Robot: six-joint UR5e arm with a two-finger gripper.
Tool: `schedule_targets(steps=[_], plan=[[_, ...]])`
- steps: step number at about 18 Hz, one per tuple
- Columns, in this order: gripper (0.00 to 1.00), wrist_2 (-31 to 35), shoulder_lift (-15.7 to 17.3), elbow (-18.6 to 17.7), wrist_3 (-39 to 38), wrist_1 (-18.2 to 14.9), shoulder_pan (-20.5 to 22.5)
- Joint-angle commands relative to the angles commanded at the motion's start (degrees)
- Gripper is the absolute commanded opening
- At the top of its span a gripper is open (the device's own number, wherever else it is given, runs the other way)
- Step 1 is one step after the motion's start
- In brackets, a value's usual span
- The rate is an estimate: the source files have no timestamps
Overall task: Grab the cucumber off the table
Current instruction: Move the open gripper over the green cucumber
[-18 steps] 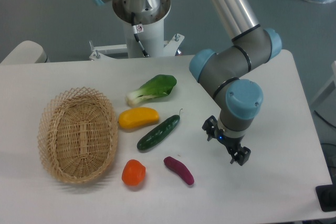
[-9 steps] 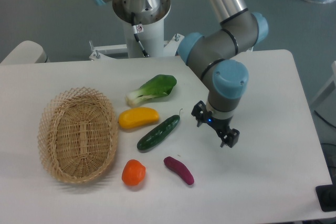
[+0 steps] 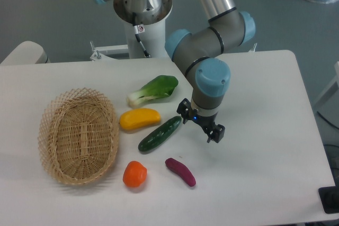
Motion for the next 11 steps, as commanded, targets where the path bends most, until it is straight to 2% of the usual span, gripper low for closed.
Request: schedule_targets(steps=[4,11], plan=[[1.0,0.3,0.2,-1.1,-1.4,0.0,-2.3],[1.0,0.2,-0.3,-1.2,-9.4,0.8,-6.6]])
